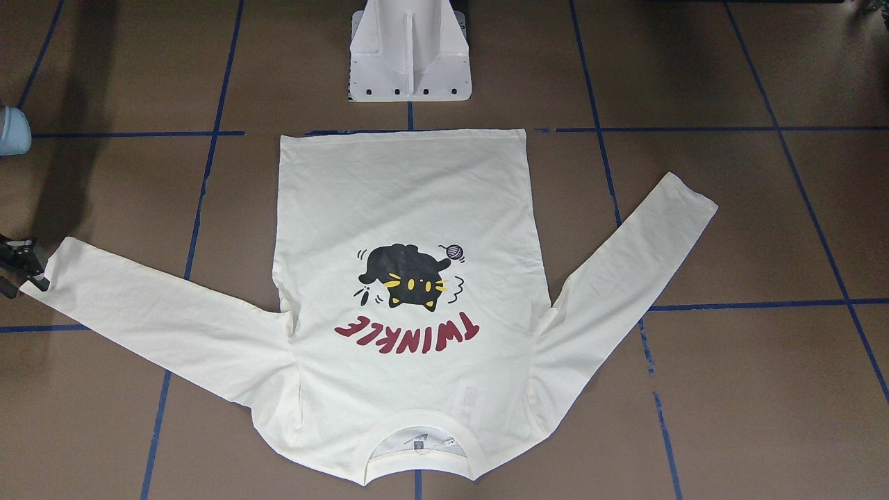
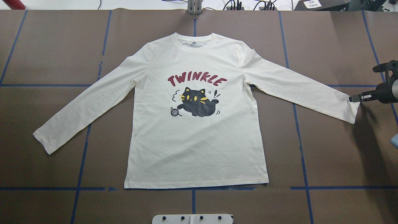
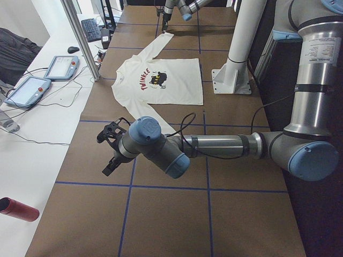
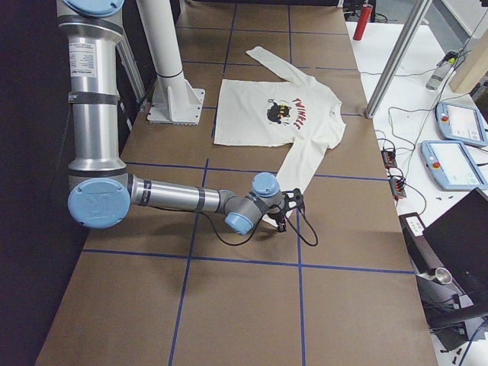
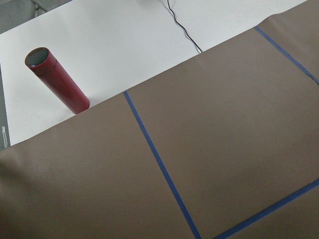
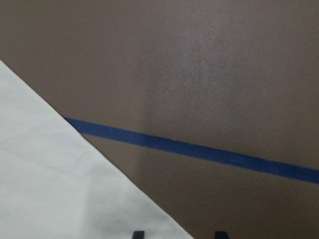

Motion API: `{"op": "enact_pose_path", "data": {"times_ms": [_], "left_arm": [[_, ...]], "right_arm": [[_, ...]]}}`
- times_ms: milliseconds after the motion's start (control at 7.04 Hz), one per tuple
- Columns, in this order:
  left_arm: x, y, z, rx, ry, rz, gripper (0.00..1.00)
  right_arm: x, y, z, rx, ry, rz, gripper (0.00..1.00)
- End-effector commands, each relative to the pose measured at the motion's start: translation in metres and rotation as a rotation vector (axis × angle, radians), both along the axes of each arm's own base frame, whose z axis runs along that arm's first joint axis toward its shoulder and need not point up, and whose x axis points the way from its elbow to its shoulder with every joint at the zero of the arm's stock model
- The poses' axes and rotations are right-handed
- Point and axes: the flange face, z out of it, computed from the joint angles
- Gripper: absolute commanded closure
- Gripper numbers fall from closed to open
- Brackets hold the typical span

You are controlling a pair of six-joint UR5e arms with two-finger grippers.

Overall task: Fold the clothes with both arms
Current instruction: 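Move the right gripper to the cuff of the sleeve nearest it and grasp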

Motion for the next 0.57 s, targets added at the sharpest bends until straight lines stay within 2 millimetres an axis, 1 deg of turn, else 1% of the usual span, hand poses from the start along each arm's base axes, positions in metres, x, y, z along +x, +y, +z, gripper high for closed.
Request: {"op": "enact_pose_path", "data": {"times_ms": [0,142,284,426], "left_arm": [[0.0,0.0001,0.0002,0.0,0.0,0.0,0.0],[0.0007,-0.0007,-0.0014,0.003,0.0,0.001,0.0],[0.0007,-0.0007,-0.0006,0.001,0.0,0.002,0.0],[-0.0001,-0.0005,-0.0014,0.002,0.001,-0.001,0.0]], "right_arm": [[0.0007,0.0031,0.0021,0.005,-0.006,0.002,0.55],[-0.0005,0.0012,-0.0002,0.01,-0.009,0.0,0.85],[-0.0001,0.0006,-0.0036,0.016,-0.014,0.001,1.0],[-0.0007,-0.0005,-0.0076,0.023,-0.018,0.001,1.0]]}}
